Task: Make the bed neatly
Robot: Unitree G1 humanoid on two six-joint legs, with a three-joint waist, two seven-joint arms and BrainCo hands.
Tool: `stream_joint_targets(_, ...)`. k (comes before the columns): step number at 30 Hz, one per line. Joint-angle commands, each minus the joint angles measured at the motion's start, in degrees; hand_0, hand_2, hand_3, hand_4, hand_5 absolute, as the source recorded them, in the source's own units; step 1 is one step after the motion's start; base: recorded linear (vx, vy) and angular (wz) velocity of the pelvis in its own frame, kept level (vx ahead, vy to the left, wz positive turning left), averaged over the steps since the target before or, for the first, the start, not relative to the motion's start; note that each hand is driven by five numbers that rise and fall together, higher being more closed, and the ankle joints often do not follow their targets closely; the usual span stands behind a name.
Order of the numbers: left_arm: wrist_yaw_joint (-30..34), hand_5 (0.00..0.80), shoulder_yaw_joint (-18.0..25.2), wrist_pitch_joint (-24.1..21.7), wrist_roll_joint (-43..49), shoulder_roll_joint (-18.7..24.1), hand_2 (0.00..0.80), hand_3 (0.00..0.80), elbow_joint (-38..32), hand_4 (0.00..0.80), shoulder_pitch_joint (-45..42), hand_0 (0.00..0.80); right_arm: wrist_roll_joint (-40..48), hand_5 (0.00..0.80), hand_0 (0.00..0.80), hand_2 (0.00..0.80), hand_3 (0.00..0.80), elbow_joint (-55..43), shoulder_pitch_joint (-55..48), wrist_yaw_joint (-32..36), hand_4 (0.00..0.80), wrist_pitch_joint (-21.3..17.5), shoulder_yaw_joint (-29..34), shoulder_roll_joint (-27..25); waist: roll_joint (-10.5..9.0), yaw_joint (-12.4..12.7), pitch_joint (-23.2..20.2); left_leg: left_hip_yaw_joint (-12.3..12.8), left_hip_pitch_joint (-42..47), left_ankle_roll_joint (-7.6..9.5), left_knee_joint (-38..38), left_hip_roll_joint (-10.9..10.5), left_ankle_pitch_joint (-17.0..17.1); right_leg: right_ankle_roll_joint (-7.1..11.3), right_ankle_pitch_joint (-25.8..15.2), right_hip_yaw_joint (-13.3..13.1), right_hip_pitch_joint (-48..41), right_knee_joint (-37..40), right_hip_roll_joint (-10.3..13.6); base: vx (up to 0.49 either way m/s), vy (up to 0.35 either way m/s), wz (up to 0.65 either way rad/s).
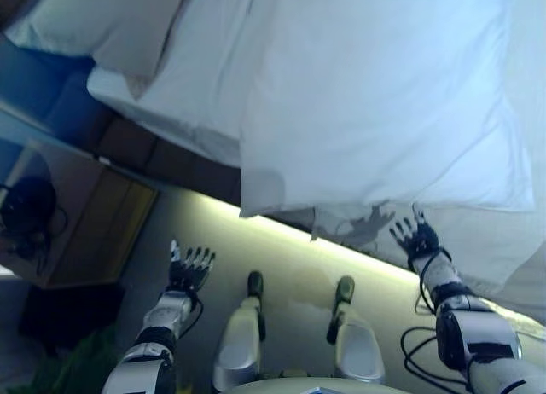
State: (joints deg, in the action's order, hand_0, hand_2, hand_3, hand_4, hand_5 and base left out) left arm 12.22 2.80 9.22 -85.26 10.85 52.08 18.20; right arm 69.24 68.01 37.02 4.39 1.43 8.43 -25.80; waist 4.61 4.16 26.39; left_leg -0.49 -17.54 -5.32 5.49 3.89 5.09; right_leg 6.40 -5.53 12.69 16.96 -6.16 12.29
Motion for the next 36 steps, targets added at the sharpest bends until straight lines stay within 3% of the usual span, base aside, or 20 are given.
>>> stream_joint_targets(1,1.7,0.0,-1.18,-0.61,-2.41,0.69,0.0,0.0,-4.25,0.0,4.09,0.0,5.68,0.0,0.0,0.0,0.0,-0.51,6.68,-0.43,0.0,-2.05,-0.59,-3.2,-0.71,1.96,2.86,1.0,-2.84,3.22,3.24,-4.16,-1.07,2.95,-1.29,-2.66,4.36,-6.05,2.22,-0.099,-0.084,0.12)
stream_joint_targets(7,0.5,0.0,-4.0,-1.64,-4.03,1.53,0.0,0.0,-10.92,0.0,2.69,0.0,13.53,0.0,0.0,0.0,0.0,0.26,11.7,-4.18,0.0,-1.44,-0.45,-7.33,1.09,3.07,3.4,0.81,-9.89,3.92,4.23,-4.81,-0.17,2.98,-1.14,-2.36,12.06,-9.32,1.22,-0.045,-0.064,0.1)
stream_joint_targets(14,1.31,0.0,-5.43,-4.7,-6.6,1.59,0.0,0.0,-17.17,0.0,1.35,0.0,15.65,0.0,0.0,0.0,0.0,1.29,12.68,-5.7,0.0,-0.44,-0.66,-8.78,3.16,2.85,3.4,1.06,-14.7,3.9,5.05,-5.36,0.32,2.83,-1.57,-3.46,17.51,-10.46,1.62,-0.009,0.003,0.02)
stream_joint_targets(21,0.53,0.0,-5.72,-7.26,-7.15,2.51,0.0,0.0,-21.88,0.0,1.63,0.0,18.35,0.0,0.0,0.0,0.0,1.88,11.7,-7.72,0.0,-0.28,0.64,-10.1,3.79,2.33,3.4,1.88,-17.52,3.19,6.58,-5.14,0.07,2.6,-1.43,-3.52,19.83,-10.95,1.63,0.002,-0.034,-0.06)
stream_joint_targets(28,-1.05,0.0,-7.02,-6.64,-7.57,2.51,0.0,0.0,-24.87,0.0,-0.25,0.0,18.57,0.0,0.0,0.0,0.0,2.76,9.94,-9.62,0.0,1.32,2.08,-11.81,4.87,1.3,3.4,2.44,-18.57,2.67,7.62,-4.91,-0.33,2.2,-1.26,-4.38,21.32,-11.52,1.39,0.013,-0.016,-0.06)
stream_joint_targets(36,-1.0,0.0,-7.96,-6.81,-7.22,3.16,0.0,0.0,-27.08,0.0,-1.73,0.0,18.91,0.0,0.0,0.0,0.0,2.79,8.4,-8.41,0.0,-0.16,3.5,-14.94,5.72,0.54,3.4,3.54,-18.9,2.1,7.54,-4.25,-0.17,1.8,-0.95,-4.89,22.04,-11.76,1.08,0.021,-0.041,-0.09)
